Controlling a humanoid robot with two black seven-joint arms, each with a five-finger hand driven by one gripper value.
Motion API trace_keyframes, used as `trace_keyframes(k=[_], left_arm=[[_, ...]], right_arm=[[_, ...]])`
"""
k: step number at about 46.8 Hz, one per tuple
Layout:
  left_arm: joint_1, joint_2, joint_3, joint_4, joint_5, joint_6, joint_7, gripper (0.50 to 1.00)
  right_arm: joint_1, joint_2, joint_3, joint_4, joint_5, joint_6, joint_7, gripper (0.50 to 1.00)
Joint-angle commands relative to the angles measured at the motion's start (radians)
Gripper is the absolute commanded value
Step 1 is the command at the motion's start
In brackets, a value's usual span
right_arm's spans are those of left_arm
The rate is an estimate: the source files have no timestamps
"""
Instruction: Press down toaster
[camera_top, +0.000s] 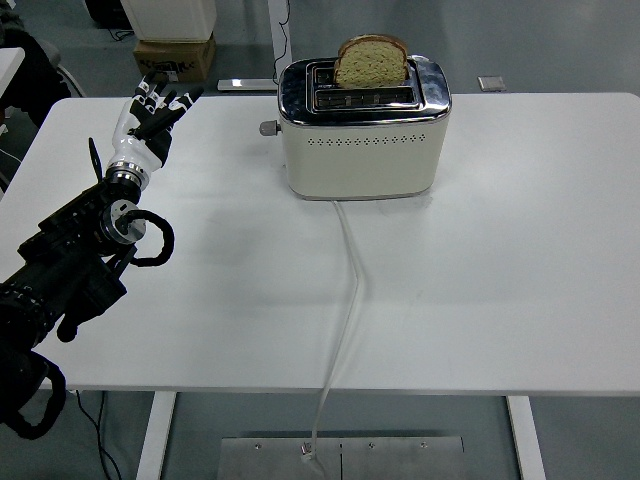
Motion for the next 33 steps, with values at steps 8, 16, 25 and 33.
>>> trace_keyframes(k=[8,16,25,33], left_arm=[[-0.005,0.004,0.002,0.001,0.014,-0.002,-0.002,1.000],[-0.005,0.003,0.002,0.002,0.014,0.000,-0.002,1.000],[-0.015,0.004,0.005,0.002,0.021,0.002,0.000,1.000],[-0.038,0.007,0.023,0.002,0.151,-0.003,0.008,1.000]], right_arm=[[0.000,0.000,0.000,0.000,0.000,0.000,0.001,1.000],[0.000,0.000,0.000,0.000,0.000,0.000,0.000,1.000],[0.000,0.000,0.000,0.000,0.000,0.000,0.000,1.000],[0.000,0.000,0.000,0.000,0.000,0.000,0.001,1.000]])
